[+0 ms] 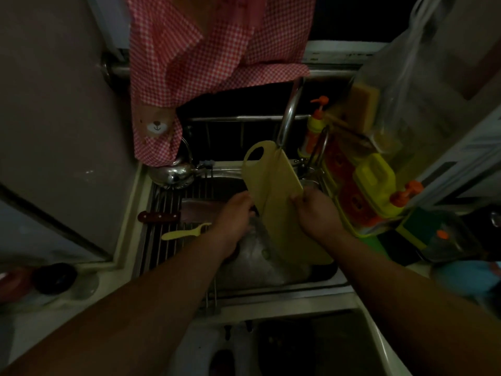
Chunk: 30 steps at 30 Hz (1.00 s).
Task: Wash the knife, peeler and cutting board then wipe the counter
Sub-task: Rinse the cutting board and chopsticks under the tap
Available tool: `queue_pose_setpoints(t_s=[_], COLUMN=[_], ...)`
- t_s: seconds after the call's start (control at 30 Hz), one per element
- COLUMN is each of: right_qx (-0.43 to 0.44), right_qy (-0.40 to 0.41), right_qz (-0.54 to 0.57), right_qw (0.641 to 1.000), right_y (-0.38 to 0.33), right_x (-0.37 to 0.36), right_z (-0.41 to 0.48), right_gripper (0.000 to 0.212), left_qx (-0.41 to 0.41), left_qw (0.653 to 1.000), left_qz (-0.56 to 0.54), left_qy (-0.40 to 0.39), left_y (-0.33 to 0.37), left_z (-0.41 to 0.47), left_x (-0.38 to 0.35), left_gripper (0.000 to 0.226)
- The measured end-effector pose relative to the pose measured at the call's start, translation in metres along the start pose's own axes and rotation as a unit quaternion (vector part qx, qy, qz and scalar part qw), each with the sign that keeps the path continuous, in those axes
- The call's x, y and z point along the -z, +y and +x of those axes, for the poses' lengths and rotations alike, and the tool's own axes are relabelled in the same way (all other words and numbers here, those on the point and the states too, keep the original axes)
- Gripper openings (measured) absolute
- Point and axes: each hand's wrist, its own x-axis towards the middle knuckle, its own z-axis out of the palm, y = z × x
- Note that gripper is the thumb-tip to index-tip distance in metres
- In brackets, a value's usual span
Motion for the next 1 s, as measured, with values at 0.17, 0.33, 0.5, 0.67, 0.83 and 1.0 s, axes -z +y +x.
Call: queue_pose_setpoints(t_s=[0.17, 0.33, 0.5, 0.67, 0.83, 1.0], right_qx=[-0.067, -0.099, -0.085, -0.055, -0.009, 0.011], right_qy=[0.028, 0.036, 0.047, 0.047, 0.058, 0.112], right_qz=[0.106, 0.187, 0.222, 0.194, 0.043, -0.116], right_qw=[0.992, 0.977, 0.970, 0.978, 0.997, 0.987], right_y=[-0.011, 0.004, 0.017, 0.021, 0.018, 0.023], right_x=[0.012, 0.019, 0.019, 0.019, 0.014, 0.012], right_z=[0.019, 0.024, 0.020, 0.024, 0.036, 0.036], right_gripper=[0.038, 0.043, 0.044, 0.048, 0.063, 0.076], left_qx=[-0.024, 0.019, 0.029, 0.023, -0.042, -0.198], left_qw=[0.996, 0.988, 0.992, 0.999, 0.998, 0.948], left_qz=[0.080, 0.146, 0.118, 0.024, 0.026, 0.218], left_qy=[0.024, 0.051, 0.044, 0.038, 0.037, 0.125], left_y=[-0.046, -0.087, -0.092, -0.074, -0.047, -0.010], left_z=[0.002, 0.002, 0.007, 0.013, 0.019, 0.027], left_x=[-0.014, 0.002, 0.010, 0.016, 0.030, 0.051], left_gripper=[0.017, 0.039, 0.056, 0.067, 0.072, 0.068])
